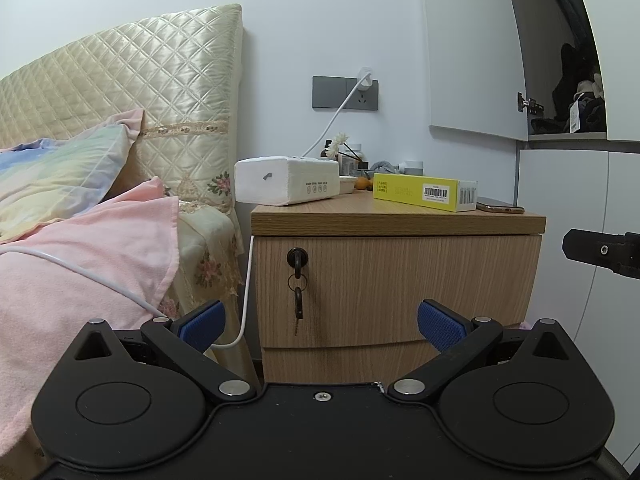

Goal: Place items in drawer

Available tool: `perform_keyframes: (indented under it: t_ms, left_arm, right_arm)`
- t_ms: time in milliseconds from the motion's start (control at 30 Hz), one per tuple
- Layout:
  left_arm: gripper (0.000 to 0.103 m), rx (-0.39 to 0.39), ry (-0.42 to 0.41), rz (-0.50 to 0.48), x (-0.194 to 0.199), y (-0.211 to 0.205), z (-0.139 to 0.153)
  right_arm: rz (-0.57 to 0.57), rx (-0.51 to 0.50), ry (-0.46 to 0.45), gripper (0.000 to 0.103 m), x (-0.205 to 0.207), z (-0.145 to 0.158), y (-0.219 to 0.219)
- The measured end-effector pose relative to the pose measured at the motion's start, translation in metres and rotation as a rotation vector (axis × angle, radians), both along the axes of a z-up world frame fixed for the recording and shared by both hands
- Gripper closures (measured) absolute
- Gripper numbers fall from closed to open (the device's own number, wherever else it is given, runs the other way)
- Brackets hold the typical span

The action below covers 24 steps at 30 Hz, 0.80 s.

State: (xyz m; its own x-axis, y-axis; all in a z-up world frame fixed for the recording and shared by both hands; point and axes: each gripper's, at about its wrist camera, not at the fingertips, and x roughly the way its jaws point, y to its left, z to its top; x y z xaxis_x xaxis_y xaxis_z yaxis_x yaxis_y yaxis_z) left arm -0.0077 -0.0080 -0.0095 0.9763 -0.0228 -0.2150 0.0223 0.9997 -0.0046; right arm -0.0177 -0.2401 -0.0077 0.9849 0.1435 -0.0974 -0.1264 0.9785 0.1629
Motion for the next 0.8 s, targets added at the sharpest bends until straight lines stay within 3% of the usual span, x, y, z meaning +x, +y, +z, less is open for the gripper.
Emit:
perform_keyframes:
  t_ms: [800]
  left_arm:
    - [0.001,0.002,-0.007,-0.002,0.0036,-0.0010,-0.0063]
  right_arm:
    - [0.010,0.040,-0.010,0.000,-0.0062,0.0030,-0.0096]
